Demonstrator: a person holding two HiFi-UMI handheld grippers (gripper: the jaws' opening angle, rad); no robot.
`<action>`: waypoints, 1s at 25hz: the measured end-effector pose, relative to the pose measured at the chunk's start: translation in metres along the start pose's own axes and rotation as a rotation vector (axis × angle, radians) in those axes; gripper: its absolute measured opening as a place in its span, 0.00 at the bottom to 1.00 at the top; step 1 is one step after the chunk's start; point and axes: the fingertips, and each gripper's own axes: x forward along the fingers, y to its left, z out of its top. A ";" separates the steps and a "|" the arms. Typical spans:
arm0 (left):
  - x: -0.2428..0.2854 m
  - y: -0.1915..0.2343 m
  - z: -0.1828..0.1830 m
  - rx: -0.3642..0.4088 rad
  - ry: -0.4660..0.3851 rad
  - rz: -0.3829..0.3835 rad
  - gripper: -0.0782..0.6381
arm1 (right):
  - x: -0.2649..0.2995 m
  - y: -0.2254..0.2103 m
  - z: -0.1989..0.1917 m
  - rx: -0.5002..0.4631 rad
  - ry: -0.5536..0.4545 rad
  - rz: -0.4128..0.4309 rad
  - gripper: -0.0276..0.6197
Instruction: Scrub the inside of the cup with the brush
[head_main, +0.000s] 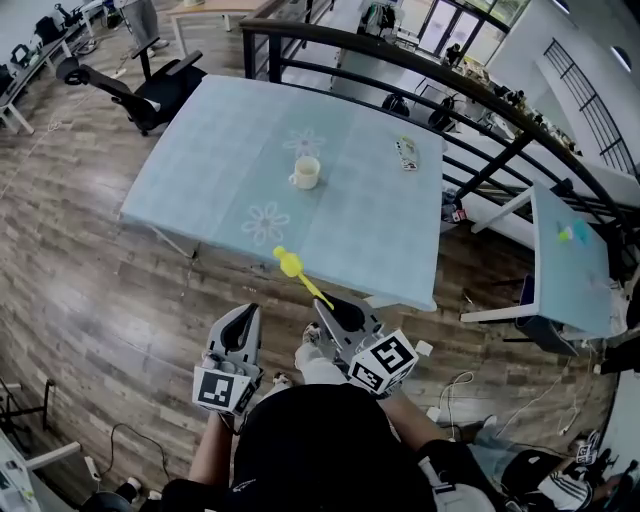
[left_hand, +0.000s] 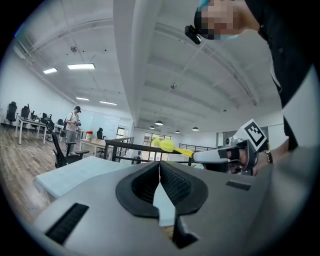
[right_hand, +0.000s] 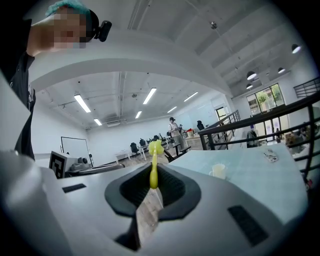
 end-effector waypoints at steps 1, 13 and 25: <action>0.008 0.001 0.001 0.004 0.000 0.002 0.13 | 0.005 -0.007 0.002 0.005 -0.001 0.005 0.10; 0.092 0.006 0.015 0.026 -0.021 0.058 0.13 | 0.032 -0.078 0.029 0.002 -0.018 0.071 0.10; 0.148 0.004 0.011 0.016 0.012 0.006 0.13 | 0.025 -0.130 0.039 0.037 -0.031 -0.020 0.10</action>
